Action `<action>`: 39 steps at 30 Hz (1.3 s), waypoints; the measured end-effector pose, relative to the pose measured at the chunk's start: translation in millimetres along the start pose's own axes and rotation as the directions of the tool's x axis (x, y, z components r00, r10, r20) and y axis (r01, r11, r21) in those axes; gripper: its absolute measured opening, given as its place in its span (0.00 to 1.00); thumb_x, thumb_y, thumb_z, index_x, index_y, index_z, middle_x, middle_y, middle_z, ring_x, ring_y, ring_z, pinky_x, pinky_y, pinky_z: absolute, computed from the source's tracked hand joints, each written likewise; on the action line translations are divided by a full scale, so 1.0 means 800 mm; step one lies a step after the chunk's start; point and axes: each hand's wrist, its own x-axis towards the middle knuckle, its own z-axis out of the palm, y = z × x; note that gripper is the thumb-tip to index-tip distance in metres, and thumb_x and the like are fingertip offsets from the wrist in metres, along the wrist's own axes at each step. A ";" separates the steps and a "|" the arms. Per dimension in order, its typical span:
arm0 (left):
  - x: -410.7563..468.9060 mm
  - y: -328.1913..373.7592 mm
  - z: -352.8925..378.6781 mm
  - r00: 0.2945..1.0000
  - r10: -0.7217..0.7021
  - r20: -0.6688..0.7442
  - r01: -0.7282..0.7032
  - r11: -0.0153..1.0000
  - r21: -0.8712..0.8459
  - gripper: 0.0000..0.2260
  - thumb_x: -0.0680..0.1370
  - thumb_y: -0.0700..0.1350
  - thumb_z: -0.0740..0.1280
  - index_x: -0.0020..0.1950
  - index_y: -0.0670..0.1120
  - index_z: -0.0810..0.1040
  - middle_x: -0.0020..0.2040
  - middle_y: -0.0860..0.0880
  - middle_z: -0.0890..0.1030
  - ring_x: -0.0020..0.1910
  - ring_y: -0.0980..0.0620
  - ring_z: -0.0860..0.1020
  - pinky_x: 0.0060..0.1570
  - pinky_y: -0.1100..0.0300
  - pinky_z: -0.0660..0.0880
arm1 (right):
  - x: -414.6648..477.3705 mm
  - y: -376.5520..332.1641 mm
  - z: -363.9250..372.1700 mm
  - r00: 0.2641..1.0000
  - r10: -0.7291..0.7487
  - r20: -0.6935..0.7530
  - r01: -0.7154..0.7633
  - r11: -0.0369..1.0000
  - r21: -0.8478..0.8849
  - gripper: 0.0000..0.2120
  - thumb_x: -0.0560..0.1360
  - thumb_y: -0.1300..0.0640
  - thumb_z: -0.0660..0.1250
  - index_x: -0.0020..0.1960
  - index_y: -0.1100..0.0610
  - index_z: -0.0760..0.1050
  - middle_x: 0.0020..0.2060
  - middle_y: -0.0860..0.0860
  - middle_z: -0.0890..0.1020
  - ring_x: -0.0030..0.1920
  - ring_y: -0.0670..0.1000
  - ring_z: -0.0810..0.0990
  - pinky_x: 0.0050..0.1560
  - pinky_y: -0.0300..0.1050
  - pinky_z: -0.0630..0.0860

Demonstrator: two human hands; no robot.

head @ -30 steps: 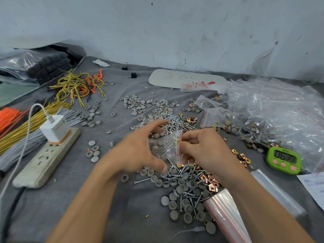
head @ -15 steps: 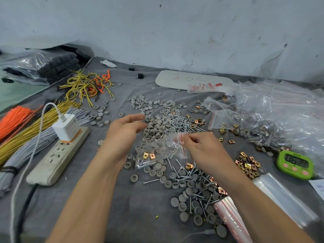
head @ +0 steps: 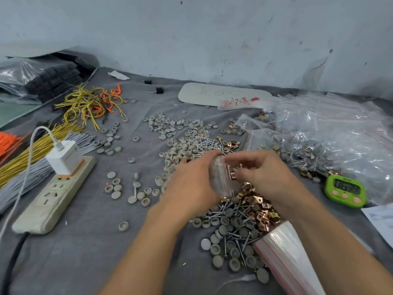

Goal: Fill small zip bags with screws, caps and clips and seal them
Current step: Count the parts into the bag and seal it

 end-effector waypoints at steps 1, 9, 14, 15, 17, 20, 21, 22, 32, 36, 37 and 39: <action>0.004 0.000 0.007 0.999 -0.010 -0.042 0.007 0.997 -0.077 0.42 0.65 0.55 0.81 0.74 0.65 0.64 0.52 0.60 0.79 0.49 0.55 0.80 0.54 0.45 0.82 | 0.005 0.006 -0.006 0.994 0.024 -0.105 -0.029 0.999 -0.044 0.22 0.76 0.67 0.71 0.49 0.37 0.86 0.47 0.42 0.87 0.41 0.40 0.83 0.39 0.35 0.78; 0.021 -0.020 0.007 0.962 -0.176 -0.208 0.103 0.941 -0.322 0.29 0.70 0.52 0.78 0.67 0.61 0.70 0.44 0.67 0.76 0.41 0.76 0.74 0.33 0.74 0.66 | 0.057 0.049 -0.023 0.989 0.114 -0.099 -0.151 0.764 -0.627 0.25 0.80 0.67 0.60 0.71 0.46 0.76 0.69 0.53 0.79 0.51 0.51 0.82 0.45 0.39 0.75; 0.026 -0.022 0.009 0.965 -0.181 -0.191 0.120 0.949 -0.292 0.33 0.70 0.53 0.78 0.72 0.61 0.68 0.43 0.65 0.76 0.39 0.79 0.72 0.29 0.73 0.67 | 0.064 0.049 -0.028 0.992 0.121 -0.030 -0.109 0.724 -0.682 0.21 0.77 0.69 0.62 0.60 0.49 0.81 0.57 0.53 0.83 0.50 0.52 0.79 0.47 0.44 0.76; 0.027 -0.022 0.010 0.964 -0.185 -0.193 0.124 0.949 -0.291 0.33 0.70 0.52 0.78 0.72 0.60 0.68 0.43 0.64 0.77 0.39 0.73 0.75 0.30 0.72 0.66 | 0.062 0.050 -0.031 0.991 0.132 -0.004 -0.098 0.718 -0.689 0.19 0.76 0.69 0.64 0.58 0.49 0.82 0.54 0.52 0.83 0.48 0.51 0.79 0.45 0.43 0.76; 0.028 -0.023 0.010 0.959 -0.200 -0.201 0.135 0.945 -0.297 0.33 0.70 0.52 0.78 0.71 0.61 0.69 0.43 0.64 0.77 0.39 0.68 0.74 0.34 0.72 0.63 | 0.056 0.049 -0.040 0.991 0.135 0.019 -0.082 0.705 -0.705 0.14 0.76 0.66 0.69 0.56 0.50 0.83 0.48 0.47 0.84 0.43 0.45 0.78 0.40 0.36 0.73; 0.028 -0.025 0.011 0.956 -0.205 -0.212 0.135 0.944 -0.303 0.32 0.69 0.53 0.79 0.70 0.62 0.70 0.42 0.64 0.78 0.40 0.69 0.73 0.35 0.70 0.63 | 0.048 0.044 -0.048 0.990 0.144 0.015 -0.092 0.711 -0.697 0.10 0.75 0.63 0.73 0.51 0.50 0.84 0.40 0.42 0.81 0.40 0.41 0.78 0.38 0.33 0.71; 0.028 -0.026 0.011 0.956 -0.203 -0.213 0.133 0.944 -0.302 0.32 0.69 0.53 0.78 0.70 0.62 0.70 0.42 0.64 0.78 0.40 0.69 0.73 0.35 0.71 0.63 | 0.046 0.042 -0.049 0.991 0.137 0.006 -0.095 0.716 -0.692 0.10 0.75 0.64 0.73 0.50 0.50 0.84 0.39 0.42 0.81 0.40 0.42 0.79 0.37 0.32 0.71; 0.029 -0.027 0.011 0.956 -0.202 -0.214 0.132 0.944 -0.303 0.31 0.69 0.53 0.78 0.70 0.61 0.70 0.43 0.64 0.78 0.41 0.69 0.73 0.36 0.71 0.63 | 0.044 0.041 -0.051 0.993 0.120 -0.010 -0.095 0.723 -0.685 0.11 0.75 0.65 0.72 0.48 0.49 0.85 0.39 0.42 0.82 0.40 0.42 0.80 0.36 0.31 0.71; 0.028 -0.028 0.014 0.961 -0.160 -0.227 0.100 0.961 -0.258 0.29 0.72 0.54 0.76 0.70 0.61 0.69 0.39 0.67 0.75 0.42 0.84 0.67 0.32 0.74 0.63 | 0.041 0.048 -0.052 0.987 0.093 -0.132 -0.156 0.757 -0.635 0.14 0.82 0.60 0.64 0.63 0.50 0.82 0.60 0.51 0.84 0.56 0.52 0.80 0.56 0.43 0.75; 0.030 -0.031 0.015 0.962 -0.147 -0.229 0.092 0.968 -0.235 0.31 0.72 0.53 0.76 0.73 0.60 0.68 0.41 0.66 0.74 0.41 0.87 0.64 0.31 0.77 0.68 | 0.050 0.043 -0.036 0.989 0.143 0.026 -0.088 0.731 -0.677 0.13 0.81 0.59 0.66 0.64 0.49 0.80 0.54 0.48 0.82 0.46 0.48 0.78 0.47 0.40 0.71; 0.029 -0.032 0.015 0.963 -0.148 -0.223 0.096 0.969 -0.228 0.31 0.72 0.53 0.76 0.73 0.60 0.68 0.41 0.66 0.74 0.41 0.87 0.64 0.31 0.76 0.68 | 0.052 0.040 -0.034 0.984 0.168 0.053 -0.082 0.704 -0.706 0.13 0.81 0.60 0.66 0.63 0.50 0.80 0.54 0.48 0.81 0.48 0.49 0.79 0.46 0.41 0.72; 0.029 -0.033 0.015 0.966 -0.148 -0.214 0.099 0.969 -0.226 0.30 0.73 0.52 0.75 0.72 0.60 0.68 0.43 0.66 0.75 0.41 0.86 0.66 0.33 0.78 0.68 | 0.053 0.037 -0.032 0.976 0.203 0.072 -0.083 0.665 -0.742 0.11 0.80 0.62 0.66 0.58 0.50 0.80 0.54 0.49 0.81 0.51 0.52 0.80 0.48 0.43 0.75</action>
